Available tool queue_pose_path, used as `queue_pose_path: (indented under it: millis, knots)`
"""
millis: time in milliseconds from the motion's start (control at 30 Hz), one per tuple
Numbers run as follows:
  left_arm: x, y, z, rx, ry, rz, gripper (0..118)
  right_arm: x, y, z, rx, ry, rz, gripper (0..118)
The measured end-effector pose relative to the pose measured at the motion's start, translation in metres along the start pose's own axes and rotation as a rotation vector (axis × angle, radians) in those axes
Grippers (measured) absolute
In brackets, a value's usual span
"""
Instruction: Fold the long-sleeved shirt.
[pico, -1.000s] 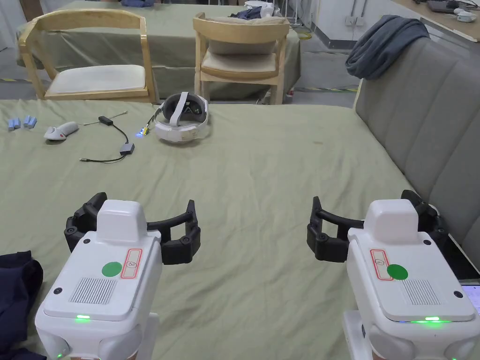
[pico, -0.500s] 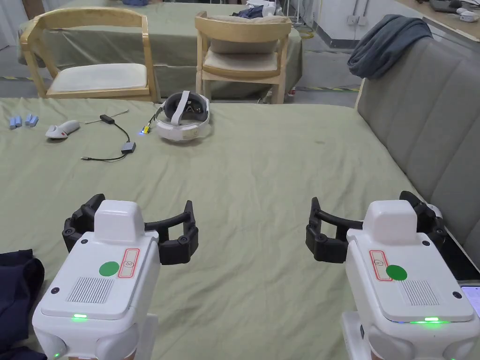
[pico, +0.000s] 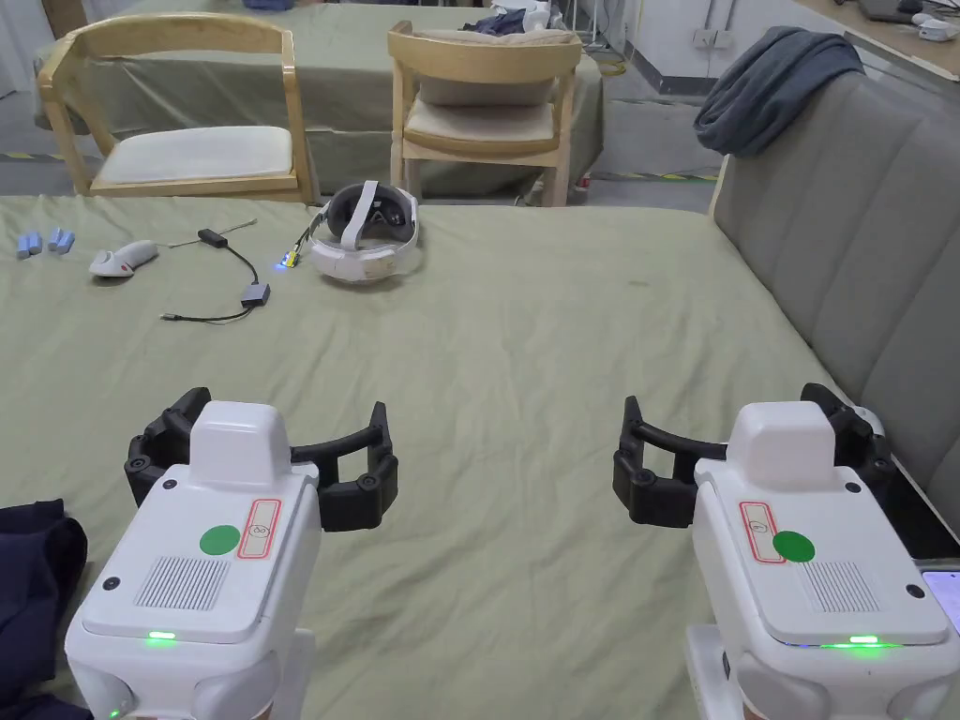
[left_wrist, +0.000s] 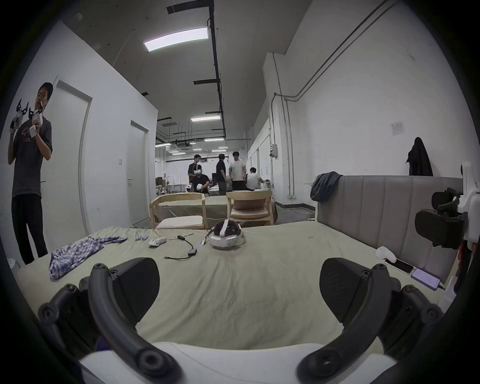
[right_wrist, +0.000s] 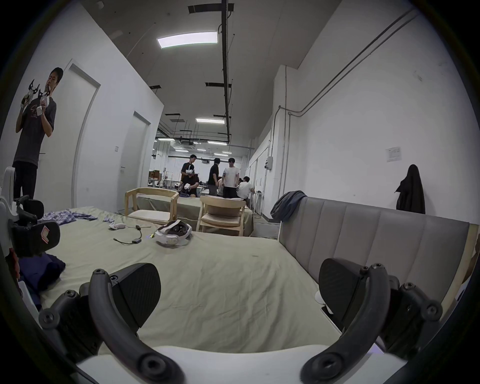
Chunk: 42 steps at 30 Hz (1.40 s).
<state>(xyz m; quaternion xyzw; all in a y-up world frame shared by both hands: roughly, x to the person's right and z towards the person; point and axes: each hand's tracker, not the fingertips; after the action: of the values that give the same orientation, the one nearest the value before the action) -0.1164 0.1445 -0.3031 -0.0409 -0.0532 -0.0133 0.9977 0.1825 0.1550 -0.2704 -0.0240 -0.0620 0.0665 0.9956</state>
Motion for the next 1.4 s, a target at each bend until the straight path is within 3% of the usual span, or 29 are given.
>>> queue_pose_path:
  millis: [567, 700, 800, 1000, 1133, 1300, 1400]
  knots:
    - [0.001, -0.002, 0.003, -0.004, -0.007, 0.003, 111, 0.005, 0.000, 0.003, 0.003, -0.009, -0.023, 118]
    - [0.001, -0.002, 0.003, -0.002, -0.009, -0.001, 111, 0.007, 0.004, 0.000, -0.074, 0.088, -0.113, 118]
    - [0.001, -0.002, 0.004, 0.003, -0.004, 0.002, 111, 0.005, 0.011, -0.003, -0.111, 0.097, -0.148, 118]
    - [-0.001, 0.000, 0.006, 0.006, 0.005, 0.003, 111, -0.009, 0.030, -0.006, -0.270, -0.008, -0.118, 118]
    - [-0.002, 0.001, 0.006, 0.004, 0.005, 0.012, 111, -0.010, 0.030, -0.006, -0.241, 0.013, -0.159, 118]
    - [-0.001, 0.001, 0.007, 0.006, 0.002, 0.008, 111, -0.009, 0.033, -0.008, -0.228, -0.049, -0.143, 118]
    - [-0.001, 0.000, 0.007, 0.000, 0.001, 0.008, 111, 0.000, 0.031, -0.008, -0.254, -0.024, -0.200, 118]
